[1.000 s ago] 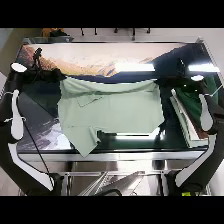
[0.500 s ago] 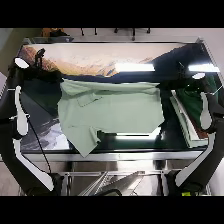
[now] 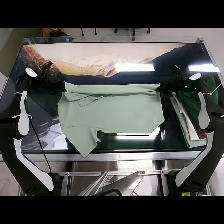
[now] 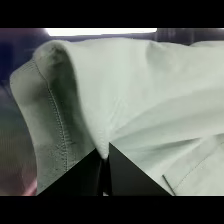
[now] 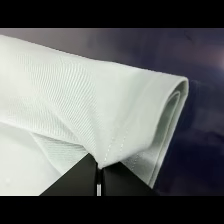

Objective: Fold the shirts.

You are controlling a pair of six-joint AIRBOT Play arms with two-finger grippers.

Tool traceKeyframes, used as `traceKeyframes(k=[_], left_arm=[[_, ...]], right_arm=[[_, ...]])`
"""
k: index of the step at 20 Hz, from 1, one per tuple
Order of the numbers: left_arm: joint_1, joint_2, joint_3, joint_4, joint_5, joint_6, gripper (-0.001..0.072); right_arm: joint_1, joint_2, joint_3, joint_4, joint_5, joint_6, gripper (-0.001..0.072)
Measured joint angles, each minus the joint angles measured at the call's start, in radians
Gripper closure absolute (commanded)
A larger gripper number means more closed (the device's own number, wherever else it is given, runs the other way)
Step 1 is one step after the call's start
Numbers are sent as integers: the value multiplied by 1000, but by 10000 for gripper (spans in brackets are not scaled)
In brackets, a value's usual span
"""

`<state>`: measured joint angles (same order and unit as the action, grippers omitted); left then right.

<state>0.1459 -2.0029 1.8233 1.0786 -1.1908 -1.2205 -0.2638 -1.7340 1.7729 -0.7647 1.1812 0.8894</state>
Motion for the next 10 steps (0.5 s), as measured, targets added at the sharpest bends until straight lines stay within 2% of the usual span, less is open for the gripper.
traceKeyframes(k=[3, 4, 5, 6, 7, 10], left_arm=[[-5, 0, -27, 2, 21, 5, 688], [-6, 0, -33, 2, 25, 6, 505], [-6, 0, -37, 2, 24, 6, 96], [-7, 2, -37, 2, 21, 6, 9], [-6, 4, -30, 2, 6, -2, 9], [7, 8, 51, -2, -102, -58, 10]], right_arm=[[4, -8, 0, -14, 0, 2, 687], [4, -10, 0, -15, 0, 5, 674], [5, -10, 0, -18, 1, 5, 486], [5, -8, 1, -20, 2, 8, 293], [4, -2, 1, -20, 5, 8, 249], [-3, 56, 2, -58, 37, 20, 252]])
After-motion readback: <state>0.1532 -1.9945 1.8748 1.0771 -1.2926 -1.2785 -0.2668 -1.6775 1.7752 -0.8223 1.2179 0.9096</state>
